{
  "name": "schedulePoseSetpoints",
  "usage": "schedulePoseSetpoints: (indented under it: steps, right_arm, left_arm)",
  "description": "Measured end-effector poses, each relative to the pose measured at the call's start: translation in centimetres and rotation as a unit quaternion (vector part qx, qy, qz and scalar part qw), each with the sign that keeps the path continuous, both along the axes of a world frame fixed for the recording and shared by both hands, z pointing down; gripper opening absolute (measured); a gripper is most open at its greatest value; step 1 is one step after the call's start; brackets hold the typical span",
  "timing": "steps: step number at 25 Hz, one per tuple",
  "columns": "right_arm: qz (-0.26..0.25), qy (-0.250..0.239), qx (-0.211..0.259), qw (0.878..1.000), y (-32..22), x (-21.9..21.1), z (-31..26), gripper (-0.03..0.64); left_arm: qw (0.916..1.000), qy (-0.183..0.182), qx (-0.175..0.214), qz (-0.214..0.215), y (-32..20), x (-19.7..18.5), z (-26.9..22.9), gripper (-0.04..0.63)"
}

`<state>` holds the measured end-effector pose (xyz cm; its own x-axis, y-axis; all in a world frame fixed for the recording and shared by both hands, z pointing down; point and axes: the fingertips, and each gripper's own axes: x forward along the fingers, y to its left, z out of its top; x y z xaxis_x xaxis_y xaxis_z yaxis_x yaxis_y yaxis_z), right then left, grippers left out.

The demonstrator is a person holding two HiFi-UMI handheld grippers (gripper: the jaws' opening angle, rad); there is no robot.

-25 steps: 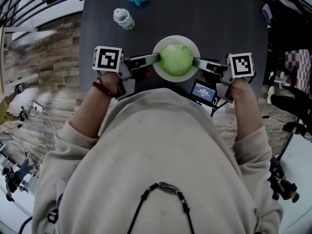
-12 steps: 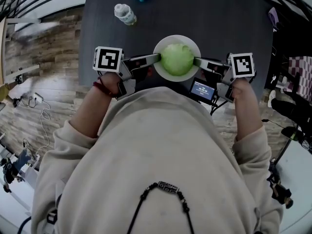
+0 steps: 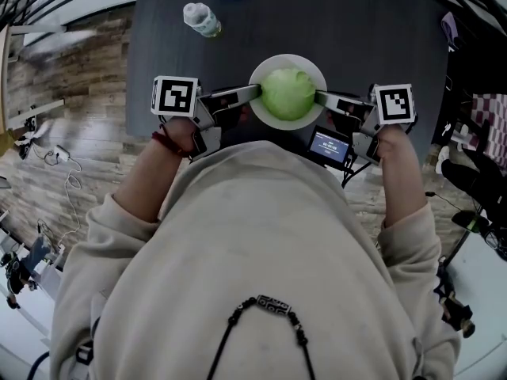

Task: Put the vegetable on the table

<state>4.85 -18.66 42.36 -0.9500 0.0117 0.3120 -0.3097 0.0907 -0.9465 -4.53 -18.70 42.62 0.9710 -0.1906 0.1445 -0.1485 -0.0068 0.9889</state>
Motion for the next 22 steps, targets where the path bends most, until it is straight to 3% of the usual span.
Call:
schedulePoseSetpoints:
  steps: [14,18,22]
  right_arm:
    - [0.005,0.009,-0.020,1.000,0.6,1.1,2.5,0.026]
    - [0.014,-0.001,-0.029,0.999,0.7,1.4,3.3,0.026]
    - [0.016,0.004,-0.033,0.999,1.0,2.0,4.0,0.026]
  left_arm:
    - [0.9997,-0.010,-0.016,0.013,0.4,1.0,2.8,0.018]
    - [0.9995,0.010,-0.029,0.006,0.4,1.9,3.4,0.018]
    - [0.9993,0.006,-0.037,0.004,0.7,2.2,4.4,0.018]
